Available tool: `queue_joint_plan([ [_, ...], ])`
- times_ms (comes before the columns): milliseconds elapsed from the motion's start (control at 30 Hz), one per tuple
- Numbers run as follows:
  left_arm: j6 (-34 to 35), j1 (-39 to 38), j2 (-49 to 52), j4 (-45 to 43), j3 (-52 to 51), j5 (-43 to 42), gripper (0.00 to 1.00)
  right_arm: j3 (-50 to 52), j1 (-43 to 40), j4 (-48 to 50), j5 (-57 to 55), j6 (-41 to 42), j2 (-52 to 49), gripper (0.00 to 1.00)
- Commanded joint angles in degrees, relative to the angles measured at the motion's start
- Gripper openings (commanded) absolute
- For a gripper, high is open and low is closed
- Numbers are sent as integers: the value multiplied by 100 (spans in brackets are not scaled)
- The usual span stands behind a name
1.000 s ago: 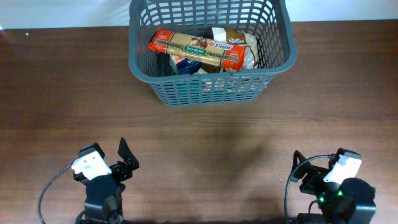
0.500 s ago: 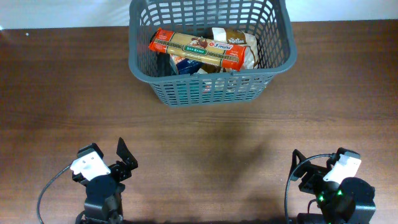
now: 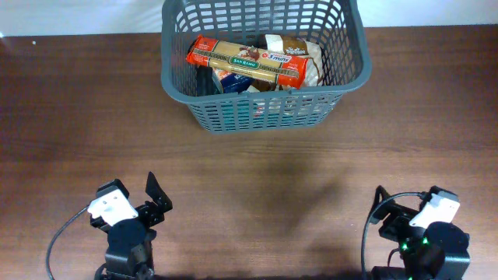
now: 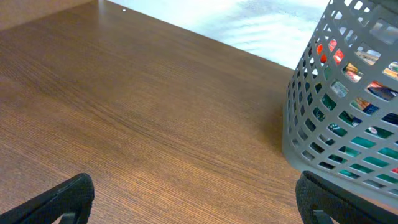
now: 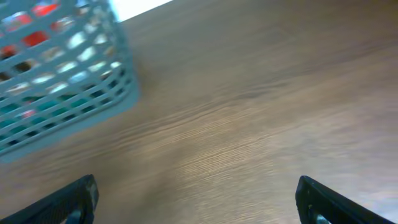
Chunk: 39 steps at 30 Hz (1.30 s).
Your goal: Pack container
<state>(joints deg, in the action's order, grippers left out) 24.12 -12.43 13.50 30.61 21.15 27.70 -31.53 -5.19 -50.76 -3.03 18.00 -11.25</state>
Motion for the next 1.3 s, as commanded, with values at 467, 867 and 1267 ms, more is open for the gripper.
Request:
queue_joint_plan([
  [467, 70, -13, -39, 4, -57, 81, 99, 1252, 186, 914, -179, -979, 1104, 99],
  [867, 70, -13, -39, 4, -57, 81, 99, 2420, 455, 2623, 114, -1502, 1104, 99],
  [1267, 70, -13, -39, 4, -57, 81, 99, 2472, 481, 2767, 92, -1521, 1104, 99],
])
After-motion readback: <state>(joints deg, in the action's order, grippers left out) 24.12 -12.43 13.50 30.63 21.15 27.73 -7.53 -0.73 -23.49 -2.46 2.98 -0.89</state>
